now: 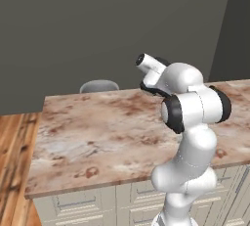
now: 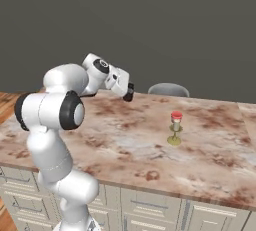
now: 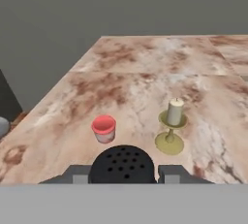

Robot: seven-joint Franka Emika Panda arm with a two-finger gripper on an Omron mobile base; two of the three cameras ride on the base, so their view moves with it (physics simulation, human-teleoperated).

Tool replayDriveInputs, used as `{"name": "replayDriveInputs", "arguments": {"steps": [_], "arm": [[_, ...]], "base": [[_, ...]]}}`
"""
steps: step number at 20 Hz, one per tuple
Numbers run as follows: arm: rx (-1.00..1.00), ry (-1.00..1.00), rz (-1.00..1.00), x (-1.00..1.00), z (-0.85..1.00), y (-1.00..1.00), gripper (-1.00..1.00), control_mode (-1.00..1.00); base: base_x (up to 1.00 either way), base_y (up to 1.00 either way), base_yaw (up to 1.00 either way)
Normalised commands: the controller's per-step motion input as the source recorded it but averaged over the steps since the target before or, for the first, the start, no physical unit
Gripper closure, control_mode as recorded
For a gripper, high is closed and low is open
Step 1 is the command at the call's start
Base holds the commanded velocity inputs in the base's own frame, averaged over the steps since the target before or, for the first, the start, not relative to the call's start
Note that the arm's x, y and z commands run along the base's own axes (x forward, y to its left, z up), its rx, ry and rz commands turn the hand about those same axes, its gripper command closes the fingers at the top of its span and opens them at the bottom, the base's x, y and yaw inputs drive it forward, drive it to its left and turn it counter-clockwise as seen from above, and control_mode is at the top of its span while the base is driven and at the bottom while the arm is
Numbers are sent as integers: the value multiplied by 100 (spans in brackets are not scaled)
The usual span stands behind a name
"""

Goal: Move the mustard and shaker from the cabinet to the dining counter.

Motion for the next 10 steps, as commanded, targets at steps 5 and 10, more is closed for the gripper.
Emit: {"name": "replayDriveInputs", "arguments": {"steps": [5,10], "arm": [[-5,0,-22,42,-53,-50,100,-100],[-7,0,-18,37,-66,-57,100,-100]], "base": [[0,0,0],[0,0,0]]}}
